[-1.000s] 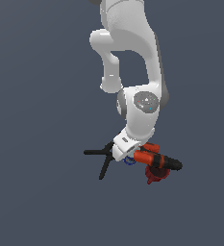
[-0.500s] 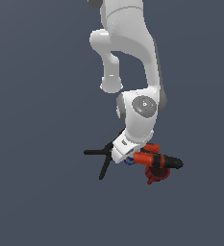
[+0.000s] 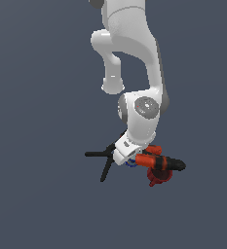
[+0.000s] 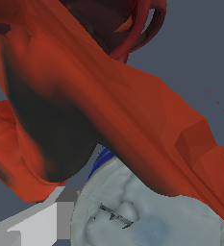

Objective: Pick up a designated object from a clutter of objects.

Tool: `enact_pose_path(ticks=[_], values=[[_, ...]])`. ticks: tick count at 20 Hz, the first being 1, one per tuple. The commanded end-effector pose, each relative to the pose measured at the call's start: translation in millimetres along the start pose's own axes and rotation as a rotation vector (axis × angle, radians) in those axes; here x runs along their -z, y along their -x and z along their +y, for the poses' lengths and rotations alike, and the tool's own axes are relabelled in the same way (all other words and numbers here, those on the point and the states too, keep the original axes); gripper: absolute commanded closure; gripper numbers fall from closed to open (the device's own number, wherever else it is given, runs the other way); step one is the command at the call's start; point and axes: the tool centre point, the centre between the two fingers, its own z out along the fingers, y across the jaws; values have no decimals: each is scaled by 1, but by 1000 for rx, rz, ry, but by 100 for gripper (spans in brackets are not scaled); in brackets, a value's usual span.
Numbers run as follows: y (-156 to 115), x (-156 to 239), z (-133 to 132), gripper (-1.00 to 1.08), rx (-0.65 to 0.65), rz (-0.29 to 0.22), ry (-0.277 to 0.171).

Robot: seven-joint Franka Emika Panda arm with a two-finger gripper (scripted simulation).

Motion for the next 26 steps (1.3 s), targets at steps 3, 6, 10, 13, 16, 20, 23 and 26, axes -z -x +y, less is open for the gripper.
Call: enact_pose_path(ticks=[3, 6, 10, 13, 16, 20, 23, 26], values=[[0, 7, -1, 108, -2, 0, 1], [0, 17, -6, 108, -1, 0, 1], [-2, 39, -16, 108, -1, -1, 1], [-3, 62, -26, 108, 0, -2, 1], [-5, 90, -38, 108, 0, -2, 0], [-7, 134, -57, 108, 1, -4, -1], [-10, 168, -72, 108, 1, -4, -1], [-12, 202, -87, 108, 2, -5, -2]])
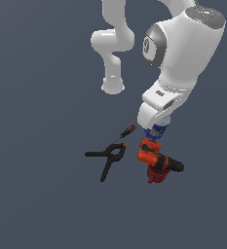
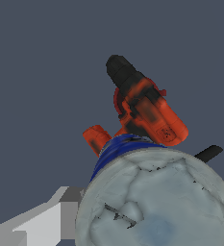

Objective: Pick up a designated object from a clutter of objects.

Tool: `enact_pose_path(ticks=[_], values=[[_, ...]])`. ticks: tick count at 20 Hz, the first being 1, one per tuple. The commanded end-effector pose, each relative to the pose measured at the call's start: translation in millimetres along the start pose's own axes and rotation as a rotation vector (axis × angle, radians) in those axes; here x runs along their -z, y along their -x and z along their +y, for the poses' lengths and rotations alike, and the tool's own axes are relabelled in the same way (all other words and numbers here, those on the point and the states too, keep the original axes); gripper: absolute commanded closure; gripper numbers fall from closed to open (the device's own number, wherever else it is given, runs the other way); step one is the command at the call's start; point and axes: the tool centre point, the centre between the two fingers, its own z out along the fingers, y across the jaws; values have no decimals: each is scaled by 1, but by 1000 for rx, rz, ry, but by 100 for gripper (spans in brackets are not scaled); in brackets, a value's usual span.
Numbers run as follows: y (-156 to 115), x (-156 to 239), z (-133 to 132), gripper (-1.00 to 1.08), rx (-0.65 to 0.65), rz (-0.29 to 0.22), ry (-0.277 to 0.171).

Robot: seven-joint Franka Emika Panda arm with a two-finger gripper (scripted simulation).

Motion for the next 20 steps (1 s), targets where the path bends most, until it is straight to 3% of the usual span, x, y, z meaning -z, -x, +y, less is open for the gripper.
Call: enact_pose_path(ticks=[1, 11, 20], values=[[-2, 30, -12, 108, 0, 3, 1], [-11, 128, -52, 108, 0, 1, -2], [-18, 173, -70, 108, 0, 0, -3]])
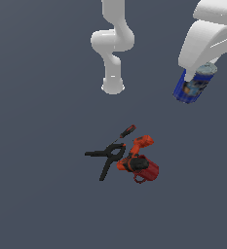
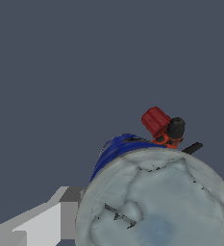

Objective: Pick up a designated object from a clutter of objects.

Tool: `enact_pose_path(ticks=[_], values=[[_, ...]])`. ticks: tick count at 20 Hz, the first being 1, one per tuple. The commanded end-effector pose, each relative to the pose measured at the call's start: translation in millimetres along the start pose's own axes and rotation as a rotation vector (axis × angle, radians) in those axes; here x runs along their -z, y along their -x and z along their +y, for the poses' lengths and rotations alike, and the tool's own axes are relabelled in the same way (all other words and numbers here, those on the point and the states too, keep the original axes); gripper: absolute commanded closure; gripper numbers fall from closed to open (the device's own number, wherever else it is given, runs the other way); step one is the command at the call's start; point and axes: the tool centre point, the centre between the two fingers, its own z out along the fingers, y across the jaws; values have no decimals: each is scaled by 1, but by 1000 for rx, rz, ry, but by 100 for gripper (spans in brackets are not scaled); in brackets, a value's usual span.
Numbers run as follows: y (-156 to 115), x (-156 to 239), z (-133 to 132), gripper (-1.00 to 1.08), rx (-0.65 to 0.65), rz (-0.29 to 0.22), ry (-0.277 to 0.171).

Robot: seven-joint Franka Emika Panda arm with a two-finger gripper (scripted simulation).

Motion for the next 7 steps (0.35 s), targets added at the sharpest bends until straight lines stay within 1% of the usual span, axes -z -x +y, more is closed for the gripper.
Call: enact_pose_path(ticks=[1, 7], values=[[-1, 10, -3, 108, -1, 3, 1], [-3, 13, -4, 108, -1, 3, 1]])
